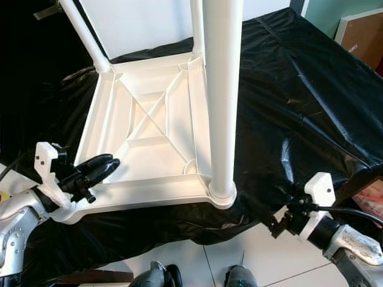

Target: Building children table

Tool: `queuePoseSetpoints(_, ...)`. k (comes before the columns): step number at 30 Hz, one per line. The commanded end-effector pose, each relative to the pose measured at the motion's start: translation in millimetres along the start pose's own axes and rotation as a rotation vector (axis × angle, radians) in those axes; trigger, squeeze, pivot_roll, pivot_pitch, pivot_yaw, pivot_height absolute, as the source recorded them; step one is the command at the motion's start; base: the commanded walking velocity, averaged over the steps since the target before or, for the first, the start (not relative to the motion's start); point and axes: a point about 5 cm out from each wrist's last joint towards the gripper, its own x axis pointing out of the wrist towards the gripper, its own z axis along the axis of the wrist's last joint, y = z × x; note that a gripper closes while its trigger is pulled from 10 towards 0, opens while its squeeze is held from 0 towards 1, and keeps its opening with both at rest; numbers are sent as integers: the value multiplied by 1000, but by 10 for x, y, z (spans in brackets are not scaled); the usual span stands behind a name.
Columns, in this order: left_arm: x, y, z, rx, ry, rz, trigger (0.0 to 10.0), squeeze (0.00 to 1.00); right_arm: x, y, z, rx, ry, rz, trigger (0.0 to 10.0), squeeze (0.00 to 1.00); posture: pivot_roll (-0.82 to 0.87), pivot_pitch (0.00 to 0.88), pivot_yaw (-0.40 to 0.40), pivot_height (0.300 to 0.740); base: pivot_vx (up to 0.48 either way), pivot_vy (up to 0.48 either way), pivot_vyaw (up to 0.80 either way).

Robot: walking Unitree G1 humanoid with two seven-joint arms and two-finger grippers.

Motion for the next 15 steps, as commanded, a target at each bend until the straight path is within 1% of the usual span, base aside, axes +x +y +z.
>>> queuePoseSetpoints(1,0,-22,-100,-19,64,-6,10000,0,63,90,1,11,8,71,10000,0,-86,150,150,740,0,0,0)
queuePoseSetpoints(3,13,-34,-121,-18,80,-10,10000,0,92,109,12,13,7,93,10000,0,-86,150,150,740,0,0,0)
queuePoseSetpoints(4,29,-60,-140,-31,92,-25,10000,0,131,114,27,7,-1,107,10000,0,-80,151,148,740,0,0,0)
queuePoseSetpoints(6,38,-77,-150,-42,100,-36,10000,0,154,115,37,3,-4,116,10000,0,-80,151,148,740,0,0,0)
queuePoseSetpoints(9,79,-92,-159,-24,99,-27,10000,0,268,136,43,-18,-18,146,10000,0,-73,149,147,740,0,0,0)
queuePoseSetpoints(10,94,-97,-153,-26,94,-27,10000,780,311,132,45,-26,-23,145,10000,0,-70,148,145,740,0,0,0)
queuePoseSetpoints(12,102,-100,-149,-30,91,-28,10000,780,336,128,48,-31,-26,143,10000,0,-70,148,145,740,0,0,0)
queuePoseSetpoints(13,104,-102,-148,-48,90,-28,10000,1000,361,126,51,-33,-29,139,10000,0,-67,147,141,740,0,0,0)
queuePoseSetpoints(14,98,-96,-137,-53,85,-22,10000,1000,398,124,54,-39,-37,131,10000,0,-67,147,142,740,0,0,0)
queuePoseSetpoints(15,98,-96,-137,-53,85,-22,10000,1000,398,124,54,-39,-37,131,10000,0,-67,147,142,740,0,0,0)
